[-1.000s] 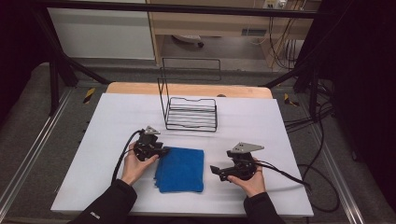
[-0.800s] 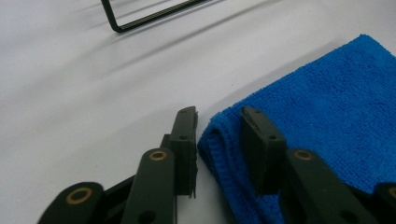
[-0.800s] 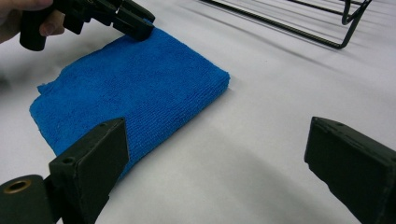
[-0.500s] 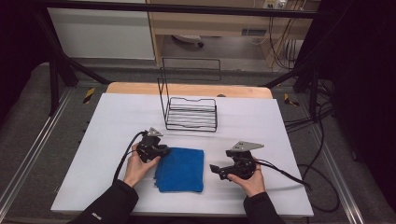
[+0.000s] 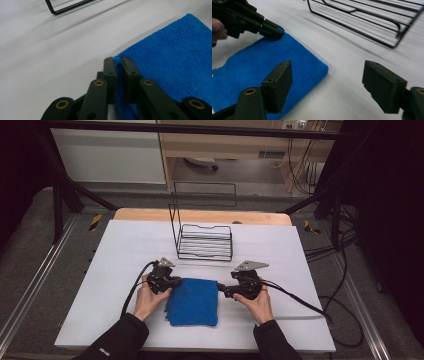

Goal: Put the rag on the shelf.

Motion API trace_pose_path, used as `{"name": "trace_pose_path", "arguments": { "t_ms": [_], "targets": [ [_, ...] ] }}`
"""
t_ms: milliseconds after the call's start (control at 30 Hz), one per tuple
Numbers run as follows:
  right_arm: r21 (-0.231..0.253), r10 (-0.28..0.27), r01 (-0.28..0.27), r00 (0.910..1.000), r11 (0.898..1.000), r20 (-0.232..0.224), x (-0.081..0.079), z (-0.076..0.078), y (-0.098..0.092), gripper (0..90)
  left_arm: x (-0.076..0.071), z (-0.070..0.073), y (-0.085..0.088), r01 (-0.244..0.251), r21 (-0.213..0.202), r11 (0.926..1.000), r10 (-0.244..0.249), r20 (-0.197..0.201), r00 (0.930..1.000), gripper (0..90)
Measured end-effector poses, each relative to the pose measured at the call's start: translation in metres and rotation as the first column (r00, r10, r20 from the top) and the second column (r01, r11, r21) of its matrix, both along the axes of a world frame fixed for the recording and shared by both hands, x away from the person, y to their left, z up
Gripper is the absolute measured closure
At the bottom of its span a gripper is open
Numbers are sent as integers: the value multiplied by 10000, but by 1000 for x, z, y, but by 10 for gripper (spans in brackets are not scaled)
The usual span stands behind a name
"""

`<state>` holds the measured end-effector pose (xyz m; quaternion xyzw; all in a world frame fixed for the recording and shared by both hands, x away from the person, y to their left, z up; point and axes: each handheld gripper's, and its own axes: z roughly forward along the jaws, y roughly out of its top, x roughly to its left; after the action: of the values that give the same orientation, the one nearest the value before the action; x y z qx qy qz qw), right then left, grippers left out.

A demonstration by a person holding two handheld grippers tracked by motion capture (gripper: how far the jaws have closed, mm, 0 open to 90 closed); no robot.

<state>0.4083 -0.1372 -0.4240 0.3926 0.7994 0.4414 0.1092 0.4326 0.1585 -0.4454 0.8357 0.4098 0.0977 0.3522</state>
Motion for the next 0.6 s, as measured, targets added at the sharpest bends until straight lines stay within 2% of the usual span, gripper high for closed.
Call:
{"name": "trace_pose_path", "arguments": {
  "t_ms": [167, 233, 500, 600],
  "targets": [
    [-82, -98, 96, 9996, 9999, -269, 15, -8, 14, 372, -1, -1, 0, 29, 17, 10000, -29, 107, 9999, 824],
    [-304, -161, 149, 9992, 9994, -377, 18, -12, 17, 401, -1, -1, 0, 22, -9, 10000, -22, 119, 9999, 824],
    [-734, -1, -52, 9974, 9973, -725, 19, -26, 23, 546, -1, -1, 1, 131, 87, 9999, -133, 208, 9997, 824],
    [-703, -4, -56, 9963, 9975, -855, 19, -27, 23, 584, -1, -1, 0, 196, 54, 9998, -197, 207, 9996, 823]
  ]
}}
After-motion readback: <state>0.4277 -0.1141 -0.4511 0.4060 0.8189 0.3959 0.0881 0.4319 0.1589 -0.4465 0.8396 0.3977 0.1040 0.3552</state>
